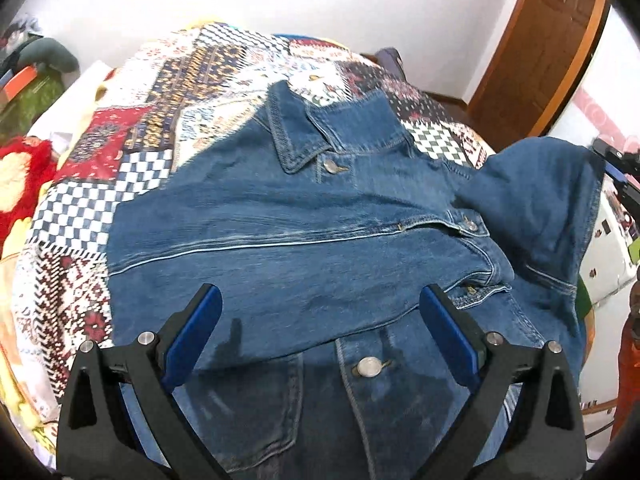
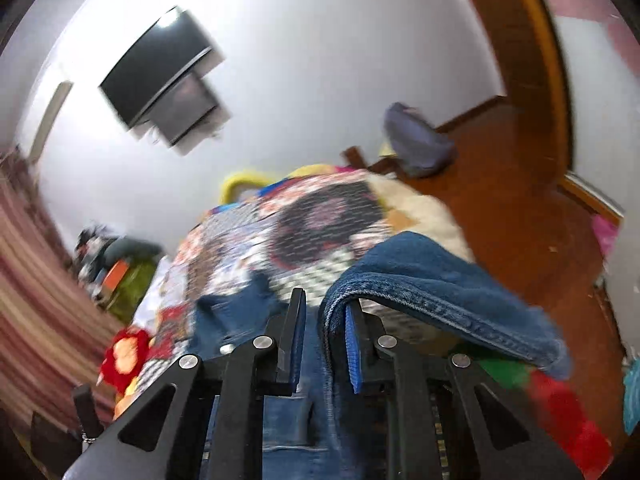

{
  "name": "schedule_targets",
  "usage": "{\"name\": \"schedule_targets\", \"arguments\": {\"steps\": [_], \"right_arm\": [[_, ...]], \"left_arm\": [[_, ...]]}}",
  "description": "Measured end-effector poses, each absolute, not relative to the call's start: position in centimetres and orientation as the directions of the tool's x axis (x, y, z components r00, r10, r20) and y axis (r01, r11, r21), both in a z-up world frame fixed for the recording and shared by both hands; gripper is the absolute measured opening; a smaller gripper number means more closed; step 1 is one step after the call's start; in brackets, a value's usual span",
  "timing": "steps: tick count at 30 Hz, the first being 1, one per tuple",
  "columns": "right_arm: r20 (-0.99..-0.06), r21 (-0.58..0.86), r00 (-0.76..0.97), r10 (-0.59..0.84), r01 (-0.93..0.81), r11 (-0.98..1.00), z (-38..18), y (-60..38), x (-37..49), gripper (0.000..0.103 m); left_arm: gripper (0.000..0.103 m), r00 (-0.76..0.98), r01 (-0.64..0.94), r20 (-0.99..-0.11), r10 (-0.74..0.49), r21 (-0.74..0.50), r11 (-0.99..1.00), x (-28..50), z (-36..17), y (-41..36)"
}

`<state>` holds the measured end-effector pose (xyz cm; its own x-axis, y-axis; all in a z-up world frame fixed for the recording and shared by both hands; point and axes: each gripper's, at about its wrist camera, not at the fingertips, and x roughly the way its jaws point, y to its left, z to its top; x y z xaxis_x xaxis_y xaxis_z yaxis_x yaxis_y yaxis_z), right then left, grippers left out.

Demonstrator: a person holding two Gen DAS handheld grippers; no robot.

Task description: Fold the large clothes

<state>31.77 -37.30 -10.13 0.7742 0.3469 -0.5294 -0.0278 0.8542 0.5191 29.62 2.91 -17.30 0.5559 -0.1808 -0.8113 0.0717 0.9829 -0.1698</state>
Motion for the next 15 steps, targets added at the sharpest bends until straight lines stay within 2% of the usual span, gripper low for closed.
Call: {"name": "schedule_targets", "arguments": {"steps": [6, 15], "right_arm": [[-0.545, 0.537, 0.691, 0.475, -0.147, 0.83, -10.6, -29.6, 32.7, 0.015], [-0.718, 0.533, 0.41, 0.562, -0.196, 0.823, -18.7, -18.9, 33.2, 0.015]], "left_arm": [[0.1, 0.585, 0.034, -0.794, -0.166, -0.18, 0.983, 27.2, -16.5, 5.6], [0.1, 0.595, -0.015, -0.79, -0.151, -0.199, 0.98, 24.5, -16.5, 7.9]]}}
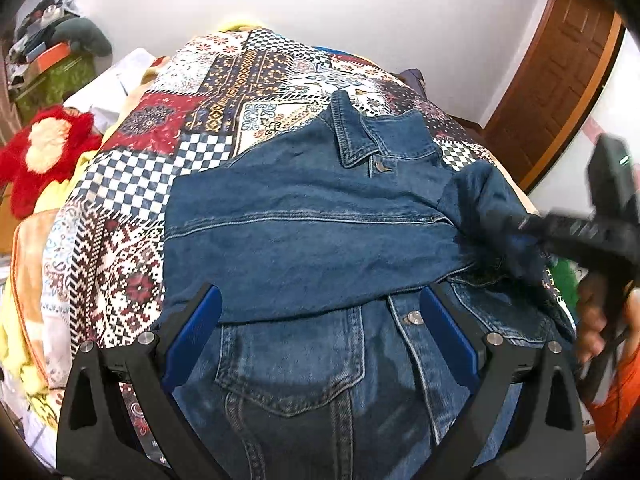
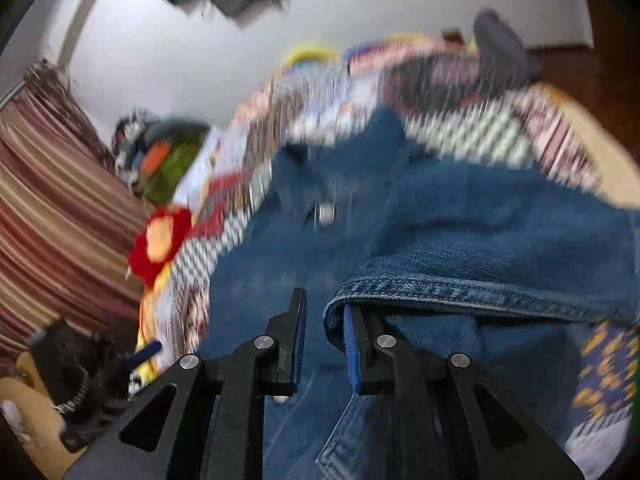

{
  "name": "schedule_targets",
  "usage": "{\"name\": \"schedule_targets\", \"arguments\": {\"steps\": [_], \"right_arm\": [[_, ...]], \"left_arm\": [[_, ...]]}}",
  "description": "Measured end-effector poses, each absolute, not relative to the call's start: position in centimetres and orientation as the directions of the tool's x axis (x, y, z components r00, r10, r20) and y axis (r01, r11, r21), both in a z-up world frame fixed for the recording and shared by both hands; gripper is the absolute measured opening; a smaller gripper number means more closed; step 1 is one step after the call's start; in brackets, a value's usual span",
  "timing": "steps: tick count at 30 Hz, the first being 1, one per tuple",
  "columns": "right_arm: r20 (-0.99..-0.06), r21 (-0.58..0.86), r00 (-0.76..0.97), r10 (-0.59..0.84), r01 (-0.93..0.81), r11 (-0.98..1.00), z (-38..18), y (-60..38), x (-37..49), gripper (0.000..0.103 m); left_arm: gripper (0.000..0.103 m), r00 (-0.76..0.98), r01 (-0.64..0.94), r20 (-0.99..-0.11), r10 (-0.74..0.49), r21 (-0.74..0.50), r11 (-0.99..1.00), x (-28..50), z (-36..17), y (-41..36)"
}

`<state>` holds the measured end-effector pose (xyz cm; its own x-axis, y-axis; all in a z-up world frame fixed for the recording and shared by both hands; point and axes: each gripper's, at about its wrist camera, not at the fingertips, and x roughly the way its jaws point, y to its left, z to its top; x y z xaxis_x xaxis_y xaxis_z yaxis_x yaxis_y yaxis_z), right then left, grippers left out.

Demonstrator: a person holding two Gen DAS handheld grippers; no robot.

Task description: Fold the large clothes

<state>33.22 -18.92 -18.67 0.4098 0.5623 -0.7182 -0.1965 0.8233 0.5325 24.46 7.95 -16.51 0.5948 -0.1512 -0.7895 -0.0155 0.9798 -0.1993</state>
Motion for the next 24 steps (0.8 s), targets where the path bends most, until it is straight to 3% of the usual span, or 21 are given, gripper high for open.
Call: {"name": "schedule_targets", "arguments": {"steps": [6, 12, 18, 24], "right_arm": [[-0.798, 0.51, 0.266, 0.541, -0.181, 0.841, -23.0, -17.3, 31.9, 0.015], [-0.834, 0.477, 0.191, 0.518, -0.222, 0.85, -22.9, -17.6, 29.4, 0.016], [-0.835, 0.366, 0.306, 0.458, -0.314, 0.876, -19.6, -19.9, 26.3, 0.016], [-0.774, 0.377, 0.459, 0.436, -0.221, 0.9, -15.7, -27.0, 25.7, 0.016]], "left_arm": [[0.1, 0.597, -0.014, -0.787, -0.153, -0.201, 0.98, 23.8, -16.1, 7.7], [0.1, 0.6, 0.031, -0.786, -0.15, -0.165, 0.986, 24.0, -15.0, 5.4], [0.1, 0.617, 0.131, -0.771, -0.156, -0.095, 0.987, 25.0, -12.7, 0.9], [0.1, 0.612, 0.272, -0.76, -0.221, -0.061, 0.96, 27.2, -10.4, -5.0]]}}
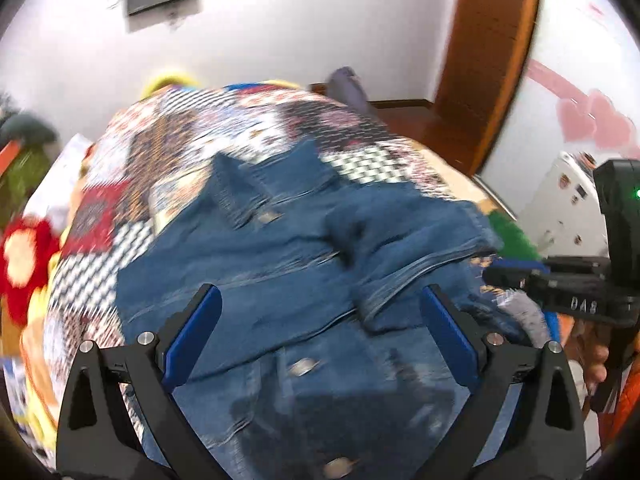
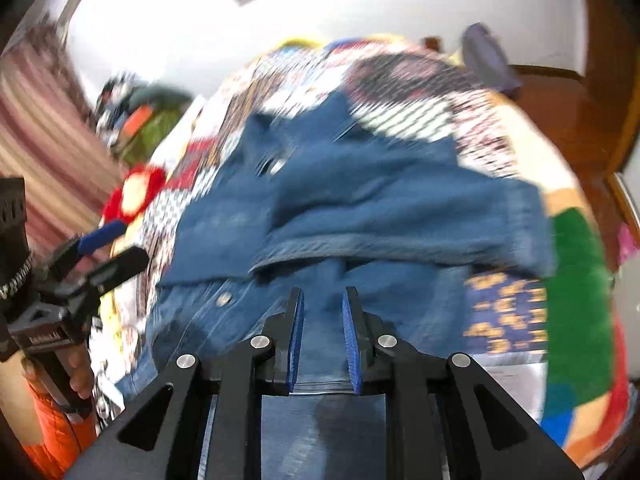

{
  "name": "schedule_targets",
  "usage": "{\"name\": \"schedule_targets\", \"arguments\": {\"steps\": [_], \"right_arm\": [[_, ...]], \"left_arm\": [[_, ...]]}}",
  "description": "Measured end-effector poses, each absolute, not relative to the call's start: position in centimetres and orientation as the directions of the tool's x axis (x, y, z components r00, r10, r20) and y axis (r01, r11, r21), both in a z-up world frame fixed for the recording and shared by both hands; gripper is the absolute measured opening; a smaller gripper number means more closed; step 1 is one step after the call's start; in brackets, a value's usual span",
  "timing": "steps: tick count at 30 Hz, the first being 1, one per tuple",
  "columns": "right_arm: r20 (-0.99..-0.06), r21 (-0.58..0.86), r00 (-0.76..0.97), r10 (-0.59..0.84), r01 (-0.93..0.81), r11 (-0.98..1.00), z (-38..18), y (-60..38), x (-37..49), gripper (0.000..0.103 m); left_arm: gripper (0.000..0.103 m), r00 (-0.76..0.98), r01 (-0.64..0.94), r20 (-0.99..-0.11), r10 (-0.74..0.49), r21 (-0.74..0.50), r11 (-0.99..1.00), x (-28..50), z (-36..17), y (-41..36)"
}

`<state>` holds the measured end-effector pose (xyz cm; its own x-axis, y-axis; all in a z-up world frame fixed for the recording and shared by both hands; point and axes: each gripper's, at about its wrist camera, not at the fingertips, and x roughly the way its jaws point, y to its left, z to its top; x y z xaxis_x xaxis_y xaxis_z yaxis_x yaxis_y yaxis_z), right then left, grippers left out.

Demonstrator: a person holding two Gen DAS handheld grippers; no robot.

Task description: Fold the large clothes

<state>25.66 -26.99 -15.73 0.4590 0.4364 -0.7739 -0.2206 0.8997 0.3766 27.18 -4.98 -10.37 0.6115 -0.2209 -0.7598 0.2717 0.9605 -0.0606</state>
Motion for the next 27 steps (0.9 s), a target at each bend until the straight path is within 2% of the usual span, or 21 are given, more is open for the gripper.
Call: {"name": "schedule_targets", "arguments": {"steps": [8, 13, 15, 16, 17, 18, 20, 21, 22, 24, 27], "right_arm": [[-0.761, 0.32, 0.592, 0.266, -0.013, 0.947, -14.4, -37.0, 24.9, 0.016], [-0.768, 0.361, 0.59, 0.25, 0.076, 0.929, -15.8, -41.3, 23.9, 0.016], [-0.778, 0.364, 0.577, 0.247, 0.095, 0.927, -16.6, -41.9, 23.9, 0.016], [-0.785, 0.366, 0.569, 0.246, 0.104, 0.925, -17.0, -42.2, 23.9, 0.016], [-0.791, 0.368, 0.56, 0.248, 0.111, 0.923, -17.4, -42.5, 23.8, 0.016], [-0.796, 0.37, 0.551, 0.251, 0.115, 0.922, -17.8, -42.6, 23.7, 0.016], [-0.801, 0.373, 0.54, 0.257, 0.114, 0.921, -18.3, -42.5, 23.8, 0.016], [-0.804, 0.374, 0.535, 0.261, 0.113, 0.92, -18.6, -42.4, 23.8, 0.016], [-0.807, 0.375, 0.529, 0.264, 0.112, 0.92, -18.9, -42.2, 24.2, 0.016], [-0.816, 0.371, 0.51, 0.272, 0.101, 0.923, -19.5, -41.8, 24.5, 0.016], [-0.829, 0.361, 0.485, 0.279, 0.083, 0.929, -20.2, -40.6, 25.2, 0.016]], "left_arm": [[0.101, 0.478, 0.472, -0.824, -0.302, -0.049, 0.88, 31.7, -11.8, -14.8], [0.101, 0.338, 0.574, -0.888, -0.312, -0.068, 0.816, 34.2, -16.3, -20.5], [0.098, 0.29, 0.582, -0.92, -0.262, -0.047, 0.812, 35.3, -19.2, -21.8], [0.094, 0.287, 0.575, -0.931, -0.227, -0.022, 0.818, 35.7, -20.3, -22.0], [0.085, 0.293, 0.567, -0.936, -0.195, 0.005, 0.824, 36.1, -21.1, -22.1], [0.081, 0.295, 0.564, -0.939, -0.178, 0.02, 0.826, 36.7, -22.0, -21.9], [0.079, 0.288, 0.552, -0.929, -0.231, -0.036, 0.833, 37.1, -22.2, -21.0], [0.073, 0.288, 0.539, -0.925, -0.248, -0.057, 0.84, 37.3, -22.0, -20.5], [0.066, 0.297, 0.518, -0.919, -0.258, -0.072, 0.852, 37.5, -21.7, -20.0], [0.035, 0.332, 0.476, -0.912, -0.241, -0.059, 0.878, 37.9, -20.9, -18.9], [0.018, 0.354, 0.436, -0.901, -0.252, -0.08, 0.897, 38.5, -19.6, -17.6]]}}
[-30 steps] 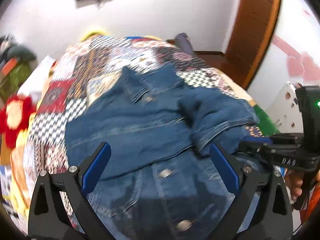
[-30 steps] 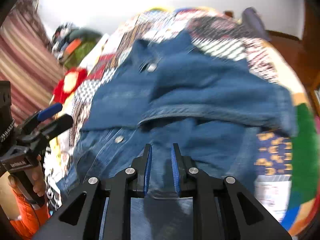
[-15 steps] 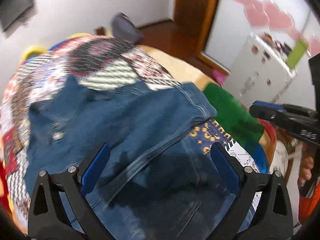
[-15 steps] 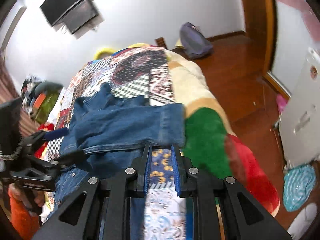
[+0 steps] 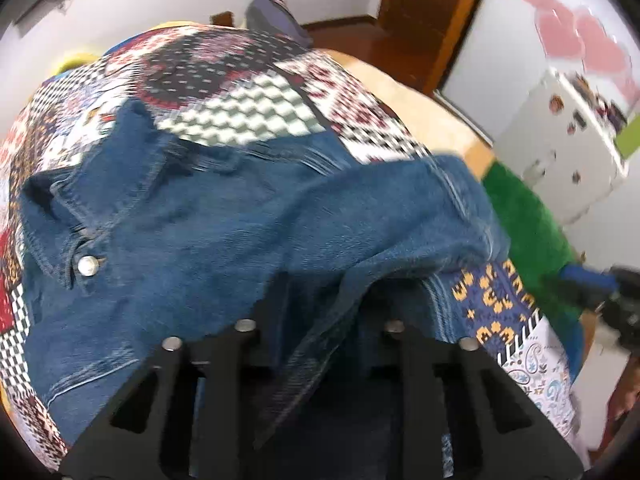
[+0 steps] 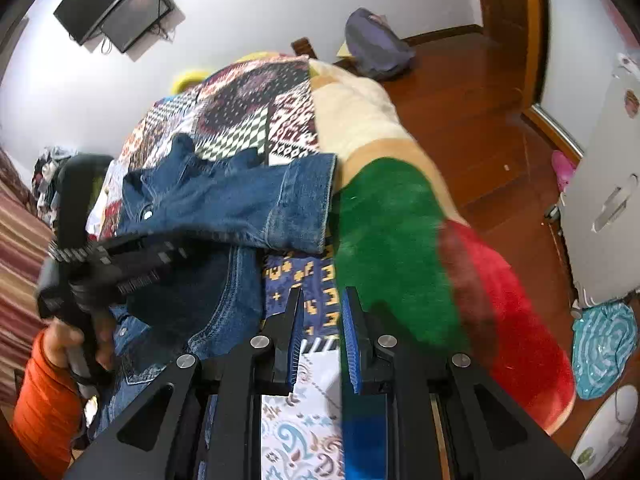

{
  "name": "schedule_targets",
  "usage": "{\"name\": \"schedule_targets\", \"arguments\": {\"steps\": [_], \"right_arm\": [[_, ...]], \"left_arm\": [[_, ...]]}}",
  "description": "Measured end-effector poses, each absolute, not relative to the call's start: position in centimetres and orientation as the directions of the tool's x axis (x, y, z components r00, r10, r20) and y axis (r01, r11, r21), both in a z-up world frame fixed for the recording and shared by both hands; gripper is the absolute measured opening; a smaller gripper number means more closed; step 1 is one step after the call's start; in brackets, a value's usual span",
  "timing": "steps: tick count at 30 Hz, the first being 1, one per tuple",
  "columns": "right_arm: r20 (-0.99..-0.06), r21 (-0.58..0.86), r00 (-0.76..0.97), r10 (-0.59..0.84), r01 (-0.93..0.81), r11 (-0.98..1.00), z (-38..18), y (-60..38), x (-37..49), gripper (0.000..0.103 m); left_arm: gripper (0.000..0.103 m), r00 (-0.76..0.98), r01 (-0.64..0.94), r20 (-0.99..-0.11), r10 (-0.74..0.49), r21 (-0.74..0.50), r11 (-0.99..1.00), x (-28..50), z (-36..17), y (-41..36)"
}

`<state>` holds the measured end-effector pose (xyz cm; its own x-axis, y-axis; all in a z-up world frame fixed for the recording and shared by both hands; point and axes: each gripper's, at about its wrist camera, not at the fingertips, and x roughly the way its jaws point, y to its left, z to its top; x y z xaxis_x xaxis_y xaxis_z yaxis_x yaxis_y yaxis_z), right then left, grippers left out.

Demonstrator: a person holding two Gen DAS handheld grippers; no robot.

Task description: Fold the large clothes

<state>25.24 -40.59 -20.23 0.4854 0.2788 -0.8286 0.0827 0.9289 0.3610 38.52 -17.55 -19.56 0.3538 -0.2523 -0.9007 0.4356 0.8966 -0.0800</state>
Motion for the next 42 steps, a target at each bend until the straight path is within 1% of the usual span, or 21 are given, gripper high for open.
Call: {"name": "schedule_targets", "arguments": {"steps": [2, 5, 7, 10, 13, 16, 18, 21, 23, 24, 25, 26, 27, 29, 31, 33, 36, 40, 42], "right_arm": [[-0.83, 0.366, 0.473, 0.297, 0.06, 0.929, -20.4, -39.6, 25.8, 0.016], [-0.832, 0.35, 0.464, 0.304, 0.015, 0.936, -20.2, -37.9, 26.4, 0.016], [-0.832, 0.339, 0.461, 0.309, -0.019, 0.941, -19.9, -36.7, 27.0, 0.016], [-0.833, 0.313, 0.458, 0.31, -0.073, 0.947, -19.3, -34.2, 28.3, 0.016], [-0.835, 0.281, 0.459, 0.304, -0.118, 0.952, -18.9, -31.9, 29.5, 0.016], [-0.85, 0.235, 0.447, 0.278, -0.148, 0.96, -19.5, -30.0, 30.7, 0.016], [-0.88, 0.198, 0.407, 0.246, -0.157, 0.968, -21.0, -28.7, 31.7, 0.016], [-0.92, 0.15, 0.34, 0.194, -0.153, 0.977, -23.7, -27.6, 32.2, 0.016], [-0.933, 0.129, 0.316, 0.173, -0.154, 0.98, -25.3, -27.1, 32.1, 0.016], [-0.928, 0.117, 0.334, 0.165, -0.16, 0.98, -25.4, -27.0, 31.8, 0.016], [-0.926, 0.11, 0.342, 0.161, -0.164, 0.98, -25.4, -27.0, 31.6, 0.016], [-0.927, 0.088, 0.346, 0.144, -0.171, 0.981, -25.4, -26.9, 31.3, 0.016], [-0.93, 0.077, 0.343, 0.134, -0.174, 0.982, -25.5, -26.7, 31.3, 0.016], [-0.932, 0.05, 0.345, 0.114, -0.189, 0.981, -25.6, -26.5, 31.0, 0.016], [-0.933, 0.013, 0.35, 0.086, -0.207, 0.978, -25.6, -26.0, 30.9, 0.016], [-0.934, -0.028, 0.353, 0.055, -0.226, 0.974, -25.6, -25.5, 30.9, 0.016], [-0.935, -0.054, 0.352, 0.033, -0.233, 0.971, -25.6, -25.2, 30.9, 0.016], [-0.934, -0.064, 0.356, 0.025, -0.235, 0.97, -25.6, -25.3, 30.9, 0.016], [-0.933, -0.065, 0.359, 0.024, -0.233, 0.97, -25.6, -25.4, 30.9, 0.016]], "left_arm": [[0.012, 0.393, 0.412, -0.883, -0.258, -0.082, 0.908, 38.7, -18.0, -16.0], [0.006, 0.485, 0.387, -0.825, -0.289, -0.094, 0.917, 38.2, -13.9, -13.3], [0.006, 0.546, 0.369, -0.786, -0.29, -0.085, 0.926, 38.2, -11.6, -11.5], [0.006, 0.672, 0.31, -0.705, -0.227, -0.011, 0.951, 37.3, -8.4, -8.2], [0.006, 0.71, 0.259, -0.677, -0.197, -0.009, 0.966, 36.5, -7.2, -4.4], [0.006, 0.716, 0.21, -0.677, -0.168, -0.021, 0.978, 35.1, -8.0, -0.6], [0.006, 0.701, 0.181, -0.696, -0.155, -0.036, 0.983, 34.1, -9.5, 1.6], [0.008, 0.628, 0.147, -0.763, -0.153, -0.077, 0.986, 32.8, -13.5, 4.8], [0.009, 0.581, 0.111, -0.804, -0.125, -0.073, 0.991, 31.8, -16.5, 6.9], [0.017, 0.56, 0.093, -0.82, -0.118, -0.08, 0.992, 31.4, -17.7, 7.8], [0.021, 0.542, 0.073, -0.831, -0.121, -0.097, 0.993, 30.9, -18.8, 8.7], [0.035, 0.524, 0.046, -0.842, -0.13, -0.125, 0.991, 30.3, -20.1, 9.9], [0.046, 0.517, 0.028, -0.846, -0.133, -0.139, 0.99, 30.1, -20.8, 10.5], [0.055, 0.506, -0.006, -0.848, -0.157, -0.186, 0.983, 29.0, -22.2, 11.9], [0.059, 0.5, -0.024, -0.852, -0.156, -0.193, 0.981, 28.3, -23.0, 12.5], [0.067, 0.513, -0.04, -0.846, -0.146, -0.194, 0.98, 27.3, -23.4, 12.9], [0.071, 0.523, -0.068, -0.842, -0.136, -0.2, 0.977, 26.2, -23.4, 13.7], [0.072, 0.513, -0.119, -0.848, -0.132, -0.222, 0.968, 24.8, -24.1, 15.1], [0.072, 0.514, -0.149, -0.852, -0.104, -0.208, 0.967, 24.2, -24.2, 15.8]]}}
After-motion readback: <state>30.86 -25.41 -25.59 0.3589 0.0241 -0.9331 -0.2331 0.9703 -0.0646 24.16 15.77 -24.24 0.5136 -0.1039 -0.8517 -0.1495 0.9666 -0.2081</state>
